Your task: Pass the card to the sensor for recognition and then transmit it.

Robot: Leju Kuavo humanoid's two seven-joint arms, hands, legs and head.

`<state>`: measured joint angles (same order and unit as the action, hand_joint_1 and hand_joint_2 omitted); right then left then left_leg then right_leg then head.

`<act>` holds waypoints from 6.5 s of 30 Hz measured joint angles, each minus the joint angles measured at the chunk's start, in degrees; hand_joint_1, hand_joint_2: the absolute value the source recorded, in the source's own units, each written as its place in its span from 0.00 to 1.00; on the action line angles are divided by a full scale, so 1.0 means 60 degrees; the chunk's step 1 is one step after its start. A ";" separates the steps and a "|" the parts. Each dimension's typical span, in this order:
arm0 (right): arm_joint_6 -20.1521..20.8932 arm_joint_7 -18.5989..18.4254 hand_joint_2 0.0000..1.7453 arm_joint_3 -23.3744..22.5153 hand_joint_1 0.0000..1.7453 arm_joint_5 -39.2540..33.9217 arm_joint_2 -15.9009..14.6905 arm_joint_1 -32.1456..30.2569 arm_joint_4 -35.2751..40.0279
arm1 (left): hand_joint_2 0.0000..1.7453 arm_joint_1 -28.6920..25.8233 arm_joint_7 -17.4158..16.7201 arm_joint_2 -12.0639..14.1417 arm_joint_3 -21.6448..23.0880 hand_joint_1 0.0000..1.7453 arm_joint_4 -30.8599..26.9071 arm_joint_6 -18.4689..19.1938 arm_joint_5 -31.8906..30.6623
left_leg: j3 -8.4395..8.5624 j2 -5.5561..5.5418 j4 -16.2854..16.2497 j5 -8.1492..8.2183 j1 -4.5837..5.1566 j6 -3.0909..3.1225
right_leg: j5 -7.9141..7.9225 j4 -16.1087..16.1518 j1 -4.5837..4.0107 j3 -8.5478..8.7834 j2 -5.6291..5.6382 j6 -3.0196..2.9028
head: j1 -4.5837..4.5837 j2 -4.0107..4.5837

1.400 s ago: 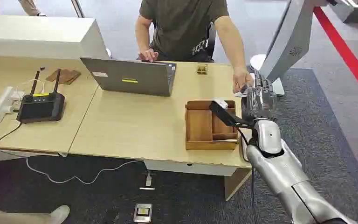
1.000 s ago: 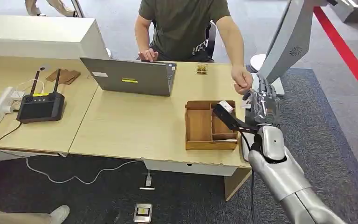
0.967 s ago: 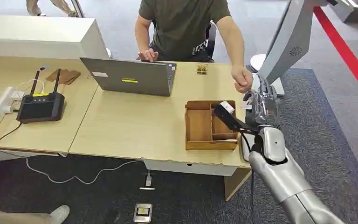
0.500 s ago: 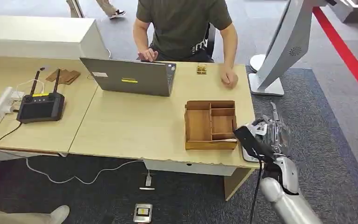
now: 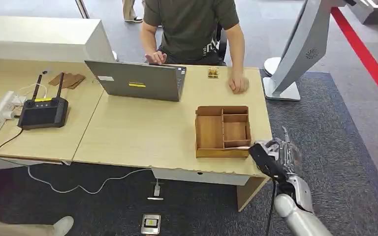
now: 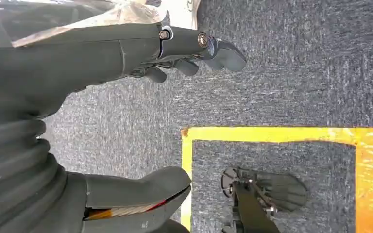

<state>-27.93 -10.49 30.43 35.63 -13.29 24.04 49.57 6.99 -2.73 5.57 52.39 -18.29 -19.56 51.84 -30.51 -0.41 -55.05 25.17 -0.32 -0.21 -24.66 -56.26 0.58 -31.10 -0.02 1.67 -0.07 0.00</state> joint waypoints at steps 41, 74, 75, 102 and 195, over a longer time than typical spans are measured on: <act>0.1966 -0.2178 1.00 0.0899 1.00 0.2594 -0.0667 0.0546 0.3087 | 1.00 -0.0071 -0.0138 0.0124 -0.0138 0.00 0.0000 0.0073 0.0244 | 0.0003 0.0006 0.0000 -0.0005 0.0000 0.0003 | 0.0008 -0.0004 0.0001 0.0001 0.0001 0.0006 | 0.0004 0.0000; 0.2499 -0.1544 1.00 0.1650 1.00 0.1257 0.1690 0.3586 -0.0043 | 1.00 0.1018 -0.1231 -0.0120 0.0721 0.00 0.0026 0.0681 -0.0874 | -0.0003 0.0001 -0.0001 -0.0026 0.0000 -0.0007 | 0.0016 -0.0014 0.0000 -0.0009 0.0001 0.0003 | 0.0004 0.0000; 0.2499 -0.1544 1.00 0.1646 1.00 0.1289 0.1723 0.3587 -0.0079 | 1.00 0.1010 -0.1224 -0.0120 0.0721 0.00 0.0025 0.0678 -0.0856 | -0.0003 0.0000 -0.0001 -0.0026 0.0000 -0.0007 | 0.0016 -0.0014 0.0000 -0.0009 0.0001 0.0003 | 0.0004 0.0000; 0.2284 -0.1391 1.00 -0.0110 0.00 0.0954 0.0229 -0.1284 0.6195 | 1.00 0.0284 -0.0441 -0.0011 0.0623 0.00 0.0062 0.0517 -0.0302 | -0.0005 0.0007 0.0001 0.0003 0.0001 -0.0005 | 0.0001 0.0005 -0.0001 -0.0015 0.0008 0.0000 | 0.0004 0.0000; 0.3588 -0.2768 1.00 0.1967 0.00 0.5861 0.0907 0.0893 0.0952 | 1.00 0.0351 -0.0852 -0.0029 0.0339 0.00 -0.0157 0.0404 -0.1490 | -0.0003 0.0012 0.0002 -0.0012 -0.0010 -0.0017 | 0.0013 -0.0004 -0.0009 -0.0015 0.0011 -0.0003 | 0.0004 0.0000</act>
<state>-6.40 -27.10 42.23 70.79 -7.85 29.39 55.28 9.10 -7.85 5.40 54.42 -19.23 -17.14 42.91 -30.53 -0.34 -55.04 25.10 -0.38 -0.31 -24.59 -56.28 0.53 -31.19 0.04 1.65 -0.04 0.00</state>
